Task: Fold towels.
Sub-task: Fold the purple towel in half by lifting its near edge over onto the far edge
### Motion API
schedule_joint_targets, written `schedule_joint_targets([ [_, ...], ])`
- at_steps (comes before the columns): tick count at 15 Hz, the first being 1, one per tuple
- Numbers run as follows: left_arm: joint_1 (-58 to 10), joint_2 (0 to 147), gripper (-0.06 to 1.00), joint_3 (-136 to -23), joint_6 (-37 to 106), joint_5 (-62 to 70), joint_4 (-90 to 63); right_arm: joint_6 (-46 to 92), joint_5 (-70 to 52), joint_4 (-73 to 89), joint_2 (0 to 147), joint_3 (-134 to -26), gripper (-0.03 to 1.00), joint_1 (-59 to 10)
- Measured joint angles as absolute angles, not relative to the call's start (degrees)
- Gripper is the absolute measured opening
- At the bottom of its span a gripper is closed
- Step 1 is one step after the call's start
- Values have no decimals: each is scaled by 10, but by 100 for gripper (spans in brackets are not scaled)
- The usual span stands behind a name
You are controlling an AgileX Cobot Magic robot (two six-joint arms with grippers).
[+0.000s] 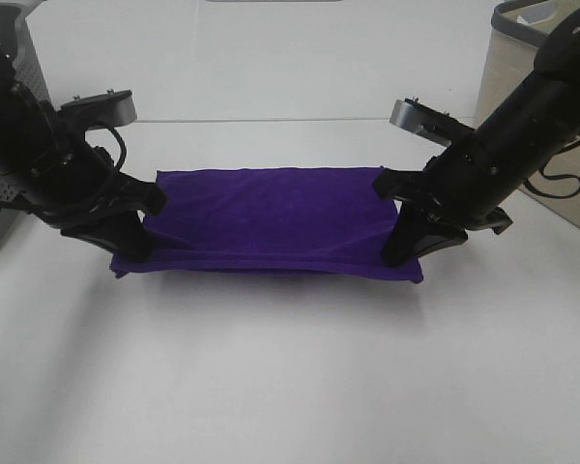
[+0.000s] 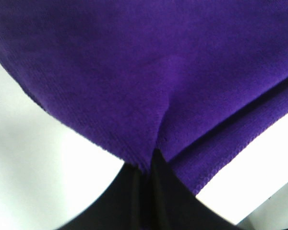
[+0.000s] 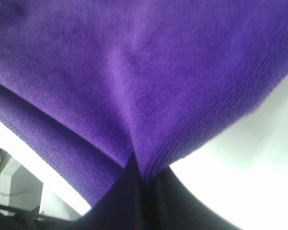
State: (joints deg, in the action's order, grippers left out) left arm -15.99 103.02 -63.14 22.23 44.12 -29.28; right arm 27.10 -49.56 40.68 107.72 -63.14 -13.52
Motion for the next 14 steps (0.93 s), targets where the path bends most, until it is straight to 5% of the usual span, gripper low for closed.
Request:
schedule_joint_targets([
  [8,-147,1042,0,-706,227,263,-259,271,-430,382,1135,-863,3,-135],
  [14,-141,1182,0,-826,277,241,-252,271,-418,327,1280,-1014,3,-135],
])
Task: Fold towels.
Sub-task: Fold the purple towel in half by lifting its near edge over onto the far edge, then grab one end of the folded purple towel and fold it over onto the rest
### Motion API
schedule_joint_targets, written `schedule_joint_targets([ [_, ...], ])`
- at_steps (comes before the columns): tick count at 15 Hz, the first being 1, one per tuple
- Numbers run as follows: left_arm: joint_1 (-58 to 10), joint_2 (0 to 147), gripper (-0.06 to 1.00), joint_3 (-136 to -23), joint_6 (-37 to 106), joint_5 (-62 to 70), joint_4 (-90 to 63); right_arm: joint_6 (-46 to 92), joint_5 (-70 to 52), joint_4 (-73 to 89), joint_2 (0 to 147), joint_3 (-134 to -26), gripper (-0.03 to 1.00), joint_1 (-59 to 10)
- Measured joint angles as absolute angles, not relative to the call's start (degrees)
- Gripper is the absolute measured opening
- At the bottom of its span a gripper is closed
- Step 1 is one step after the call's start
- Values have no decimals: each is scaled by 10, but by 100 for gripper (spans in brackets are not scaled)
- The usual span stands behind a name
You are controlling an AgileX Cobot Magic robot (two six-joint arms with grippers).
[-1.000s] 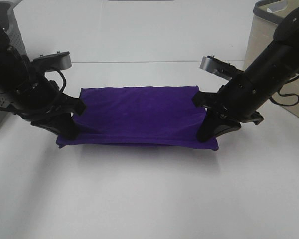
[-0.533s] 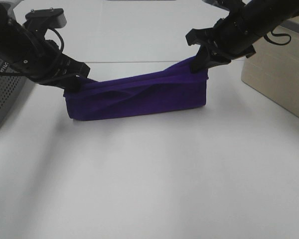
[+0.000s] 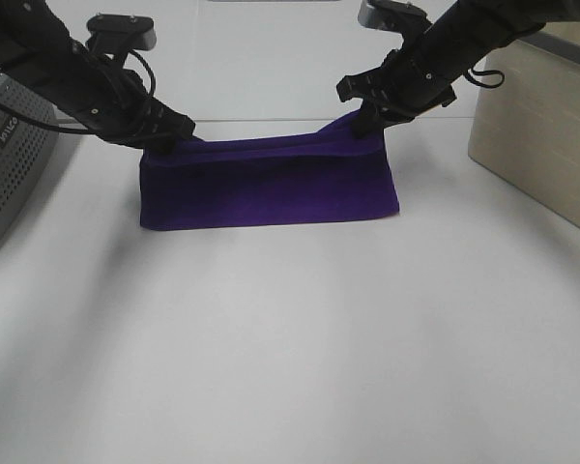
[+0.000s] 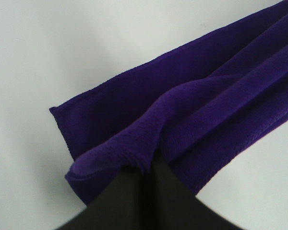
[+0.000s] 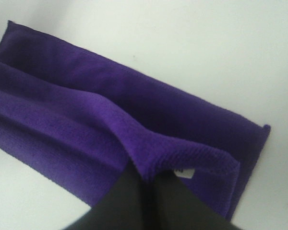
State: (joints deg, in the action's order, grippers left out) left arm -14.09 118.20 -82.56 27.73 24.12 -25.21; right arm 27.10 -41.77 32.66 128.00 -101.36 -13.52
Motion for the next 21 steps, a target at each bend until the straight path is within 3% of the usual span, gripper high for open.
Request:
schedule_joint_targets([
  [8,-135,1279,0,-885,290,236,-235,248,-442,295,1353,-1049,3,-135],
  [11,-110,1293,0,-922,254,316,-250,215,-454,278,1354,-1049,3,-140],
  [14,-96,1318,3,-956,247,386,-252,206,-477,273,1368,-1049,11,-142],
  [16,-95,1322,16,-959,242,392,-246,201,-478,259,1369,-1049,26,-141],
  [19,-93,1318,54,-962,218,424,-235,198,-480,249,1369,-1049,62,-140],
  [21,-93,1305,72,-985,209,476,-226,198,-501,244,1357,-1059,74,-140],
])
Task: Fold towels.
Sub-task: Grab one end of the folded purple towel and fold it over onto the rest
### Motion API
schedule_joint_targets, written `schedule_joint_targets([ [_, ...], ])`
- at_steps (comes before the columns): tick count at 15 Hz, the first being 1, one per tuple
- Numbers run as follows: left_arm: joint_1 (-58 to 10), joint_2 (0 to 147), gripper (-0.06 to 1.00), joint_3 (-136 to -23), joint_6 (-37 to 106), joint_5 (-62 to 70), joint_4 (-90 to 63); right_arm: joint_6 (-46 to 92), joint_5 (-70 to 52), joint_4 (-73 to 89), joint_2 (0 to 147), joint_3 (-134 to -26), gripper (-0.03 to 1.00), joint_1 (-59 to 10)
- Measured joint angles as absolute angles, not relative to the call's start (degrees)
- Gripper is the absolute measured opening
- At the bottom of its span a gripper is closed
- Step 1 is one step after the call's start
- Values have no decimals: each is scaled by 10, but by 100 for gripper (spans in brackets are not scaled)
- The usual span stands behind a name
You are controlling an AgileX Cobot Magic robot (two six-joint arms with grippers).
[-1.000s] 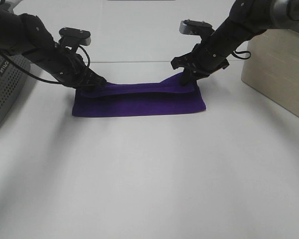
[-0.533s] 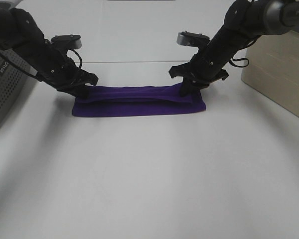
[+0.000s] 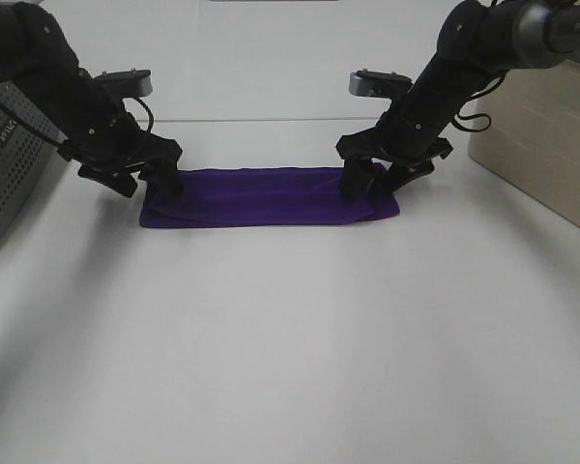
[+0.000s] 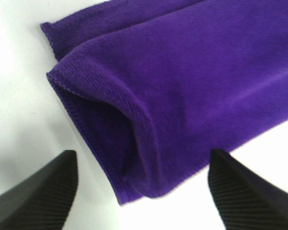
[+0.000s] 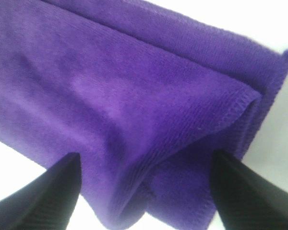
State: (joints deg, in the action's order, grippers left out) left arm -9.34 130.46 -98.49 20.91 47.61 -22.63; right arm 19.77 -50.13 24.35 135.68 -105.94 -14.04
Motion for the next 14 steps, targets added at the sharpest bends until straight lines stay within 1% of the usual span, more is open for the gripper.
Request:
schedule_joint_targets([
  [2,-91,1297,76,-1023,206,520,-221,197,-513,234,1324,-1074,77,-140],
  [5,-72,1305,76,-1040,197,547,-233,195,-572,221,1275,-1085,77,-140],
  [7,-25,1336,76,-1040,205,564,-288,184,-628,205,1261,-1085,77,-140],
  [10,8,1366,76,-1040,244,570,-351,181,-648,194,1259,-1085,77,-140],
  [14,26,1399,76,-1044,282,587,-437,180,-653,193,1259,-1085,77,-140],
])
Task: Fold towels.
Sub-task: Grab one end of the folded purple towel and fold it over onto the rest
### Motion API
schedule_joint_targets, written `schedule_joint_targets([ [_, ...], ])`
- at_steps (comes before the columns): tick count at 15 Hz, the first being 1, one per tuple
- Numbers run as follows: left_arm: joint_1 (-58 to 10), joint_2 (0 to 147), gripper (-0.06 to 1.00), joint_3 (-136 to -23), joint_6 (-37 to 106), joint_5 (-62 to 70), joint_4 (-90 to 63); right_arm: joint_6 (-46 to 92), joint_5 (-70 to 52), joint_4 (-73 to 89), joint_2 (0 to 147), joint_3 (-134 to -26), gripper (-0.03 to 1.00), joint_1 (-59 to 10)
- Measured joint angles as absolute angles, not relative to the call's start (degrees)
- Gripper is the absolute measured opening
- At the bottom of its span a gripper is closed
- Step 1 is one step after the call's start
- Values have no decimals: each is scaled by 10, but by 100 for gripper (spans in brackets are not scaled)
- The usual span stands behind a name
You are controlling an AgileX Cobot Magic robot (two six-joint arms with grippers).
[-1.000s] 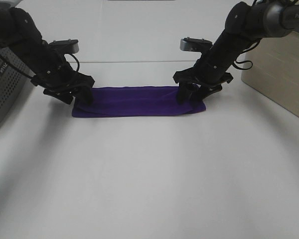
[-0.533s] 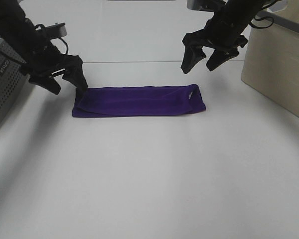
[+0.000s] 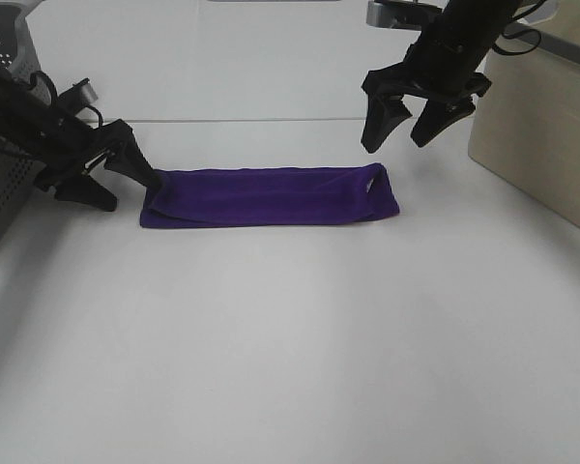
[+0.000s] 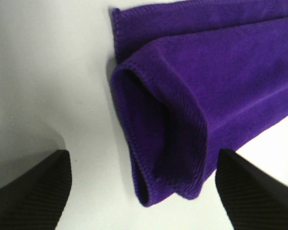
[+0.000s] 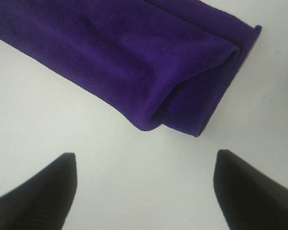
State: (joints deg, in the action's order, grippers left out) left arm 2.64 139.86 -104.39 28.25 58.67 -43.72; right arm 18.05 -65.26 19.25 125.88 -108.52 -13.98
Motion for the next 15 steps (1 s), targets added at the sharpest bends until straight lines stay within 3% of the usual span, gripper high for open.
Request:
schedule_joint_targets([
  [5,13,1413,75,-1050,280,592,-477,180,-657,193,1259,-1085,77,-140],
  [10,-70,1416,71,-1059,265,533,-468,180,-669,193,1255,-1085,77,-140],
  [13,-79,1424,43,-1075,242,523,-435,180,-672,193,1254,-1085,77,-140],
  [14,-79,1429,20,-1081,239,520,-415,180,-675,193,1254,-1085,77,-140],
  [15,-79,1432,6,-1087,239,522,-409,180,-680,193,1254,-1085,77,-140],
])
